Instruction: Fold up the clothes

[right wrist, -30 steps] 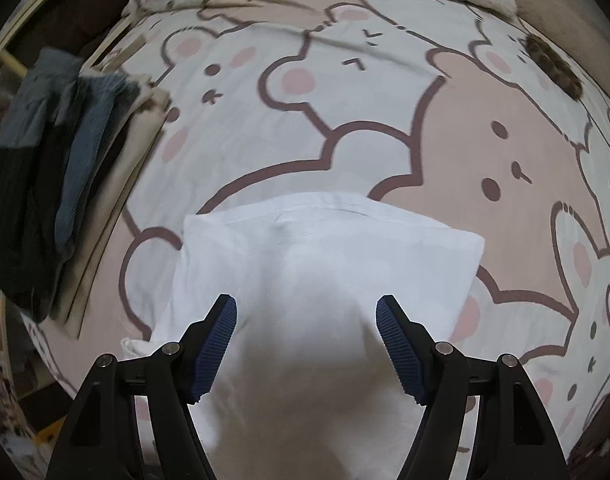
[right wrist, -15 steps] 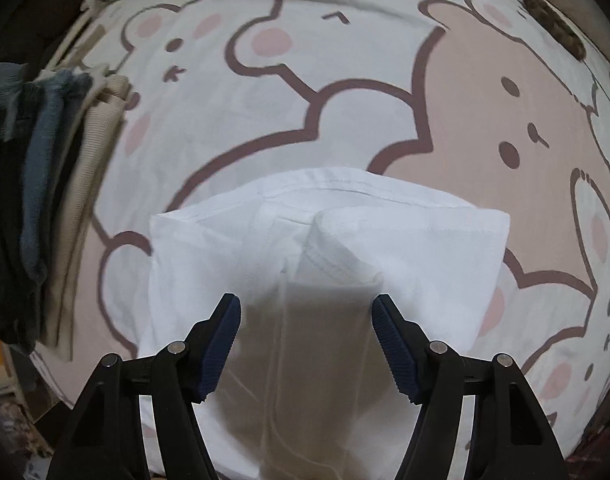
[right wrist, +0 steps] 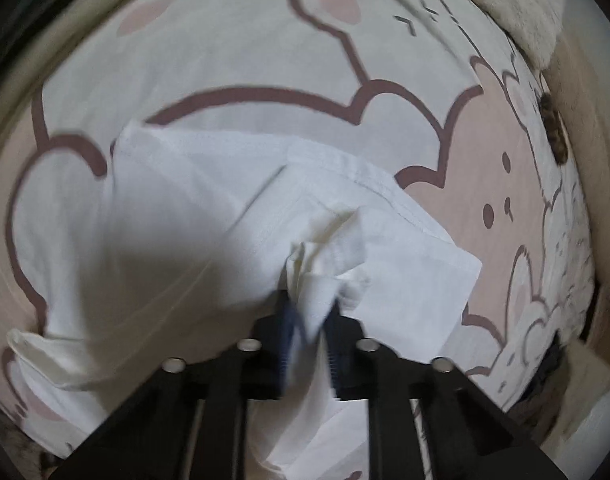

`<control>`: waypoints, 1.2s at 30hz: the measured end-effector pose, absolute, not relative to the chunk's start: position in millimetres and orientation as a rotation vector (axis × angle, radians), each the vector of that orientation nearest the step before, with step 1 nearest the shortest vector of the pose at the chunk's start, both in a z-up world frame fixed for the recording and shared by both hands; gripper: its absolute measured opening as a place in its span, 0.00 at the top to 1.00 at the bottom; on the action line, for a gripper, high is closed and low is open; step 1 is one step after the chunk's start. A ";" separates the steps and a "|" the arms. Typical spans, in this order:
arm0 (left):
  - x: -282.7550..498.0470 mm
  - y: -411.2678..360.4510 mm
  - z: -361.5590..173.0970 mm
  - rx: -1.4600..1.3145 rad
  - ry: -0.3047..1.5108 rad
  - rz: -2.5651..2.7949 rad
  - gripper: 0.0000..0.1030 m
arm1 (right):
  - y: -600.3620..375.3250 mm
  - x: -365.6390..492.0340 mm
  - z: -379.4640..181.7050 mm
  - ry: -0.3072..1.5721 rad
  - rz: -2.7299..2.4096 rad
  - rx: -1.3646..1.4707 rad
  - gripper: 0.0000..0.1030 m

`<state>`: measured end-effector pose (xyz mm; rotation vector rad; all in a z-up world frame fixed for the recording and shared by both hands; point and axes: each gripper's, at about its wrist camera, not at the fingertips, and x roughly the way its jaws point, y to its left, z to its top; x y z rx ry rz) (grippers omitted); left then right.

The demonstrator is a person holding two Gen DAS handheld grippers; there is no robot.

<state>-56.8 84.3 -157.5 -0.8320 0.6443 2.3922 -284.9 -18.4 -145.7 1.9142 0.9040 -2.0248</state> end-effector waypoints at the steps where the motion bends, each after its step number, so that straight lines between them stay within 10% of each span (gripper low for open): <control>1: -57.8 79.4 -154.1 -0.833 0.600 2.395 0.94 | -15.3 -287.4 -143.3 0.872 -2.033 1.919 0.89; 16: -62.4 -77.4 -97.2 -0.734 -0.444 2.436 0.95 | 21.3 -301.3 -98.1 0.296 -2.125 1.903 0.90; 27: -49.8 -55.4 -110.0 -0.820 -0.173 2.520 0.92 | 2.6 -315.8 -116.8 0.270 -2.067 1.932 0.90; 31: -42.6 -17.5 -113.7 -0.797 0.085 2.595 0.44 | -0.7 -320.0 -133.1 0.254 -2.038 1.964 0.90; 36: -44.7 16.5 -123.8 -0.800 0.254 2.602 0.42 | -0.5 -321.4 -140.8 0.224 -2.017 1.963 0.90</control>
